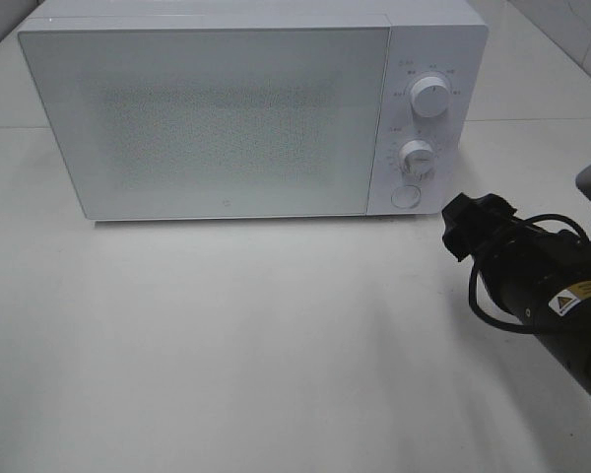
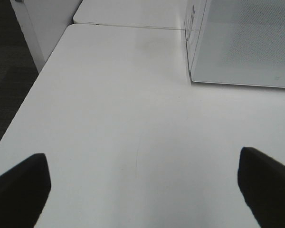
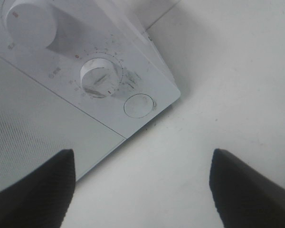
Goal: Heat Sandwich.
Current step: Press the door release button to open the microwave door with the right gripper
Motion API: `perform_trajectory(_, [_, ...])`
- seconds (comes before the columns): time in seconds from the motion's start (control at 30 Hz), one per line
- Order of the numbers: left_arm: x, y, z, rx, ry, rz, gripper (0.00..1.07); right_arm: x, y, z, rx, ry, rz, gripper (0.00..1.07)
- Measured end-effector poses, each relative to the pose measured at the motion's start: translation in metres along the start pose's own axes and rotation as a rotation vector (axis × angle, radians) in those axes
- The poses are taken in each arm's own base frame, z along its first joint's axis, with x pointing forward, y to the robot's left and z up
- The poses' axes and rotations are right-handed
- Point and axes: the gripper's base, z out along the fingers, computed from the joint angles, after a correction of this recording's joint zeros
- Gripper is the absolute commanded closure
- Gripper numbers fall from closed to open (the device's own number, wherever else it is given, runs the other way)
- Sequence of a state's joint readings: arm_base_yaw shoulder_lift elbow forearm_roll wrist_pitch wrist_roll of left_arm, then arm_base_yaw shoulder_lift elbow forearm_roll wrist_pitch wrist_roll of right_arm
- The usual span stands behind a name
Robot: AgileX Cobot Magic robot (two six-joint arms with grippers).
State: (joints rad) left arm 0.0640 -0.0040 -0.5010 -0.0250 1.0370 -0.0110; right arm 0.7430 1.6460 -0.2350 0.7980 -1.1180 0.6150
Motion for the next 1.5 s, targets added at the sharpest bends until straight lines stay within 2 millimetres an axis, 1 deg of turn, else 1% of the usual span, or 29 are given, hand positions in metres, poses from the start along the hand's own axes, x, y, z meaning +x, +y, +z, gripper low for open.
perform_trajectory(0.03, [0.0,0.0,0.0,0.0,0.0,0.0,0.08,0.0,0.0,0.0,0.0,0.0,0.0,0.31])
perform_trajectory(0.07, [0.0,0.0,0.0,0.0,0.0,0.0,0.08,0.0,0.0,0.0,0.002,0.002,0.052,0.32])
perform_trajectory(0.1, [0.0,0.0,0.0,0.0,0.0,0.0,0.08,0.0,0.0,0.0,0.003,0.004,0.118,0.33])
perform_trajectory(0.13, [0.0,0.0,0.0,0.0,0.0,0.0,0.08,0.0,0.0,0.0,0.004,0.004,0.251,0.35])
perform_trajectory(0.17, [0.0,0.0,0.0,0.0,0.0,0.0,0.08,0.0,0.0,0.0,0.004,0.004,0.318,0.36])
perform_trajectory(0.2, [0.0,0.0,0.0,0.0,0.0,0.0,0.08,0.0,0.0,0.0,0.004,0.004,0.318,0.36])
perform_trajectory(0.27, [0.0,0.0,0.0,0.0,0.0,0.0,0.08,0.0,0.0,0.0,0.004,0.005,0.431,0.4])
perform_trajectory(0.3, [0.0,0.0,0.0,0.0,0.0,0.0,0.08,0.001,0.0,0.0,0.006,0.006,0.524,0.46])
perform_trajectory(0.33, [0.0,0.0,0.0,0.0,0.0,0.0,0.08,0.001,0.0,0.0,0.006,0.006,0.564,0.49])
perform_trajectory(0.37, [0.0,0.0,0.0,0.0,0.0,0.0,0.08,0.001,0.0,0.0,0.006,0.006,0.564,0.49])
perform_trajectory(0.43, [0.0,0.0,0.0,0.0,0.0,0.0,0.08,0.001,0.0,0.0,0.006,0.006,0.617,0.59])
perform_trajectory(0.47, [0.0,0.0,0.0,0.0,0.0,0.0,0.08,0.001,0.0,0.0,0.006,0.006,0.638,0.7])
perform_trajectory(0.53, [0.0,0.0,0.0,0.0,0.0,0.0,0.08,0.001,0.0,0.0,0.007,0.006,0.644,0.84])
perform_trajectory(0.57, [0.0,0.0,0.0,0.0,0.0,0.0,0.08,0.001,0.0,0.0,0.007,0.006,0.644,0.84])
perform_trajectory(0.6, [0.0,0.0,0.0,0.0,0.0,0.0,0.08,0.001,0.0,0.0,0.006,0.006,0.644,0.91])
perform_trajectory(0.63, [0.0,0.0,0.0,0.0,0.0,0.0,0.08,0.001,0.0,0.0,0.007,0.006,0.644,1.03])
perform_trajectory(0.67, [0.0,0.0,0.0,0.0,0.0,0.0,0.08,0.001,0.0,0.0,0.008,0.007,0.644,1.07])
perform_trajectory(1.07, [0.0,0.0,0.0,0.0,0.0,0.0,0.08,0.001,-0.001,0.0,0.013,0.01,0.644,1.07])
perform_trajectory(1.23, [0.0,0.0,0.0,0.0,0.0,0.0,0.08,0.005,-0.003,0.003,0.039,0.022,0.639,1.07])
perform_trajectory(1.27, [0.0,0.0,0.0,0.0,0.0,0.0,0.08,0.01,-0.002,0.007,0.059,0.035,0.652,1.07])
perform_trajectory(1.4, [0.0,0.0,0.0,0.0,0.0,0.0,0.08,0.016,0.001,0.014,0.067,0.047,0.668,1.07])
perform_trajectory(1.5, [0.0,0.0,0.0,0.0,0.0,0.0,0.08,0.024,0.003,0.024,0.076,0.055,0.688,1.07])
